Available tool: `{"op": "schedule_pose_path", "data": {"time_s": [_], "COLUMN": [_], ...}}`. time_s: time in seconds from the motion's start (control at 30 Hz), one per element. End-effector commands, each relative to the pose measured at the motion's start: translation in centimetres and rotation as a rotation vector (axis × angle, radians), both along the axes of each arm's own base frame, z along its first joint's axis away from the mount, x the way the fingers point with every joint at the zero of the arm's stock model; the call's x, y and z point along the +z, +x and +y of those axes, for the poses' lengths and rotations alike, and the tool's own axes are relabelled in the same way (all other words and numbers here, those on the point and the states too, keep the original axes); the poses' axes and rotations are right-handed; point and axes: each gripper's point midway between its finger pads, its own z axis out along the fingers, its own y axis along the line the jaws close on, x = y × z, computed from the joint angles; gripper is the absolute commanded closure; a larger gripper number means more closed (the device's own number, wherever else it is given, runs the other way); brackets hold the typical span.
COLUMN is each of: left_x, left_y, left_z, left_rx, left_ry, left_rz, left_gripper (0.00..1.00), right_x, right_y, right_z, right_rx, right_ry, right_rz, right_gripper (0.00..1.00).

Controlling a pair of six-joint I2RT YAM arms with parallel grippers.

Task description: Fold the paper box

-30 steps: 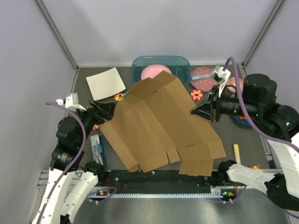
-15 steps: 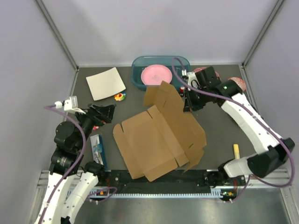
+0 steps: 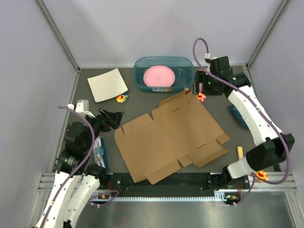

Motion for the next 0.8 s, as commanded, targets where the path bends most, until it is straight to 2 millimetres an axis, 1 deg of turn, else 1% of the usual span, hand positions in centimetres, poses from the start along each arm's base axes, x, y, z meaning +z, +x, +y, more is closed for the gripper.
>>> {"op": "schedule_pose_path", "data": {"time_s": [0.0, 0.03, 0.07, 0.1, 0.13, 0.17, 0.2, 0.23, 0.27, 0.3, 0.33, 0.37, 0.4, 0.43, 0.47, 0.5, 0.53, 0.57, 0.6, 0.63, 0.67, 0.7, 0.73, 0.77], "left_x": [0.0, -0.2, -0.5, -1.1, -1.3, -1.9, -2.3, -2.6, -4.1, -3.7, -4.1, -5.5, -4.6, -4.7, -5.7, -4.4, -4.2, -5.2, -4.2, -4.0, -5.3, -4.5, -4.7, -6.1], "left_y": [0.4, 0.5, 0.9, 1.2, 1.4, 1.9, 2.2, 2.5, 3.3, 3.8, 4.1, 5.2, 6.1, 6.1, 7.0, 8.1, 8.1, 9.1, 9.9, 10.6, 11.6, 12.4, 13.1, 14.2], "left_z": [-0.3, -0.5, -0.8, -1.1, -1.5, -2.7, -3.4, -4.0, -4.8, -5.1, -5.9, -6.3, -6.5, -7.6, -8.3, -8.6, -10.1, -10.8, -11.4, -11.9, -12.4, -12.9, -13.2, -13.6], "left_rx": [-0.019, -0.026, -0.036, -0.051, -0.073, -0.131, -0.170, -0.200, -0.230, -0.241, -0.261, -0.268, -0.249, -0.274, -0.287, -0.261, -0.290, -0.302, -0.299, -0.284, -0.303, -0.300, -0.303, -0.317], "left_ry": [0.020, 0.022, 0.024, 0.026, 0.026, 0.031, 0.036, 0.038, 0.057, 0.072, 0.103, 0.168, 0.200, 0.237, 0.306, 0.345, 0.386, 0.470, 0.501, 0.537, 0.604, 0.618, 0.640, 0.698], "left_rz": [-0.033, -0.030, -0.026, -0.014, -0.010, 0.008, 0.020, 0.032, 0.085, 0.078, 0.087, 0.114, 0.092, 0.087, 0.093, 0.054, 0.024, 0.017, -0.019, -0.043, -0.037, -0.062, -0.066, -0.070], "left_gripper": [0.05, 0.05, 0.05, 0.05, 0.05, 0.05, 0.05, 0.02, 0.02, 0.02, 0.02, 0.02, 0.02, 0.01, 0.02, 0.02, 0.02, 0.02, 0.02, 0.01, 0.02, 0.01, 0.01, 0.02], "right_x": [3.5, 3.1, 0.4, 0.6, -0.3, -3.1, -3.1, -3.8, -5.7, -6.1, -6.3, -7.2, -7.4, -6.9, -7.3, -7.3, -7.1, -6.8, -6.6, -6.4, -5.9, -5.6, -5.3, -5.2], "right_y": [-1.5, -2.2, -3.1, -4.3, -5.1, -6.4, -6.8, -7.3, -8.0, -8.0, -8.3, -8.7, -8.7, -8.8, -9.1, -9.1, -9.1, -9.3, -9.4, -9.5, -9.7, -9.9, -10.2, -10.4], "right_z": [-3.4, -3.2, -3.1, -2.8, -1.9, -1.8, -1.6, -1.5, -1.7, -1.7, -1.7, -1.7, -1.6, -0.8, -0.8, -0.7, -0.5, -0.5, -0.4, -0.2, -0.2, 0.1, 0.4, 0.5], "right_rx": [-0.209, -0.213, -0.228, -0.216, -0.178, -0.184, -0.180, -0.170, -0.180, -0.185, -0.186, -0.197, -0.198, -0.170, -0.173, -0.171, -0.162, -0.154, -0.149, -0.135, -0.128, -0.113, -0.097, -0.087], "right_ry": [0.024, 0.051, 0.074, 0.115, 0.161, 0.167, 0.194, 0.199, 0.190, 0.197, 0.202, 0.211, 0.221, 0.266, 0.277, 0.289, 0.304, 0.309, 0.313, 0.324, 0.334, 0.345, 0.362, 0.373], "right_rz": [-0.173, -0.168, -0.121, -0.140, -0.122, -0.069, -0.093, -0.087, -0.051, -0.058, -0.058, -0.038, -0.042, -0.060, -0.056, -0.064, -0.076, -0.088, -0.093, -0.096, -0.106, -0.113, -0.113, -0.113], "right_gripper": [0.21, 0.21, 0.21, 0.21, 0.21, 0.21, 0.21, 0.22, 0.22, 0.22, 0.22, 0.22, 0.22, 0.22, 0.22, 0.22, 0.22, 0.22, 0.22, 0.22, 0.23, 0.23, 0.23, 0.23]}}
